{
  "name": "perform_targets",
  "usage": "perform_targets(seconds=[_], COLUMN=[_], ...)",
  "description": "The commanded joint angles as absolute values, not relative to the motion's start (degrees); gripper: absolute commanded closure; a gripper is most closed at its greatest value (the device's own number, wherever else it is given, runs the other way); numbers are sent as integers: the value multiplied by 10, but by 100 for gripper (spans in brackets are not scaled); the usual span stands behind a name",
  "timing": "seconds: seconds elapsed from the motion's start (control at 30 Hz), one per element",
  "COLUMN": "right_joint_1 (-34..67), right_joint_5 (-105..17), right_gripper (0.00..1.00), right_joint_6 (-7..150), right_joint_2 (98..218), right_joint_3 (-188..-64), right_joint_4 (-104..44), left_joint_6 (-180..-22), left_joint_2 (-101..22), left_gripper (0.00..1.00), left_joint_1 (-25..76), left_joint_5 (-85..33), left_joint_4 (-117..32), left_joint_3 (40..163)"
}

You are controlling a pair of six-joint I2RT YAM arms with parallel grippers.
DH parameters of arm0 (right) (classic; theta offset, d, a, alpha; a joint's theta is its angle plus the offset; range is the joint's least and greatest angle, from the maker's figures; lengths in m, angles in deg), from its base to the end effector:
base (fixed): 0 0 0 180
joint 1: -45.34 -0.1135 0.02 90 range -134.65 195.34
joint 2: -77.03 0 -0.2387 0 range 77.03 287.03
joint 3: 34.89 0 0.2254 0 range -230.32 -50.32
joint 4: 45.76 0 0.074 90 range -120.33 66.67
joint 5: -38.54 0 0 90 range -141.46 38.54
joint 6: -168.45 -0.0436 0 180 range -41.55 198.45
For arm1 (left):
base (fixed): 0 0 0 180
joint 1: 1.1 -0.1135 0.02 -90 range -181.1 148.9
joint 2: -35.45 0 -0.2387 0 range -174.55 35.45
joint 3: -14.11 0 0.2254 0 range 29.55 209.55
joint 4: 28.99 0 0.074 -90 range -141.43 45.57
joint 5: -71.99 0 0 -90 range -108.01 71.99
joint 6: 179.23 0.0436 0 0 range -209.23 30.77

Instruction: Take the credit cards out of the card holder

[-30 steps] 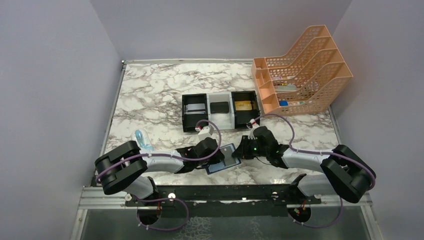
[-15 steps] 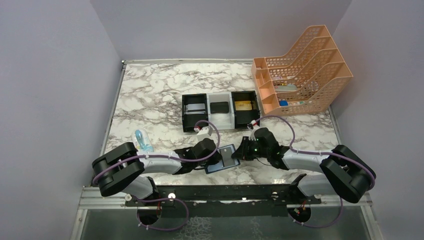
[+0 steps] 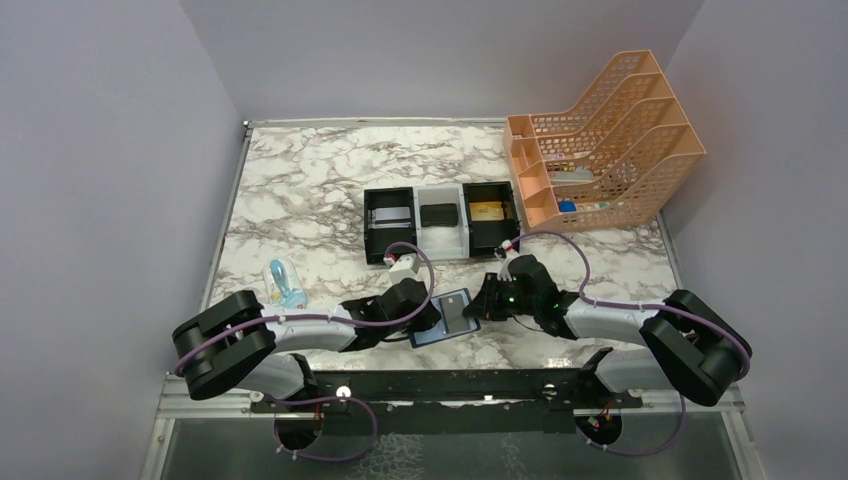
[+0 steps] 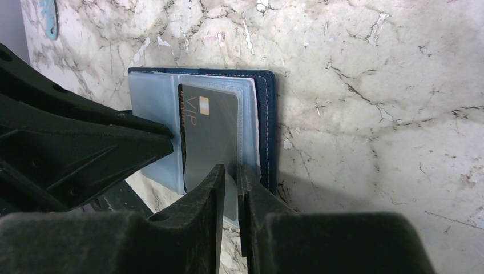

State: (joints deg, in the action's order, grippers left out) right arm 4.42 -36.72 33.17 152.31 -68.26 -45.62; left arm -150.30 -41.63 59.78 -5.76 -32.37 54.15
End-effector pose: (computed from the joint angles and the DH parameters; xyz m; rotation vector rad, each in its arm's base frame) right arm 0.1539 0.1481 0.1160 -0.0489 2.5177 1.0013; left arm 0.1226 -0.2011 0.1348 -0.1235 2.4116 -0.8484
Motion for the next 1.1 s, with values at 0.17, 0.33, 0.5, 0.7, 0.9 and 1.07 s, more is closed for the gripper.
perform_targets(seconds=[0.17,0.33,0.5,0.7,0.9,1.07], right_joint_1=[41,41,41,41,41,41], right_joint_5=[-362,-360,-355,-358,-385,-384], right_gripper=[84,84,84,84,84,83], right_joint_6=[348,348,347,355,363,364], right_joint_2=[1535,1538,1539,1545,1533,1537], right_joint_3=[-679,-680,-679,-687,-699,-700], right_joint_4=[-389,-390,-393,-387,-364,-365], left_joint_6=[-1513,-1526,-1535,-1525,-1525,-1523], left_joint_2=[-442,-471,-491,-487,-453,-428], left_gripper=[72,72,74,90,100,100], left_joint_1=[601,601,603,604,604,604], left_joint_5=[-77,-81,-80,-80,-65,-57], left_joint_4=[-271,-268,-257,-253,-256,-277], left_joint_3=[542,543,541,542,517,507])
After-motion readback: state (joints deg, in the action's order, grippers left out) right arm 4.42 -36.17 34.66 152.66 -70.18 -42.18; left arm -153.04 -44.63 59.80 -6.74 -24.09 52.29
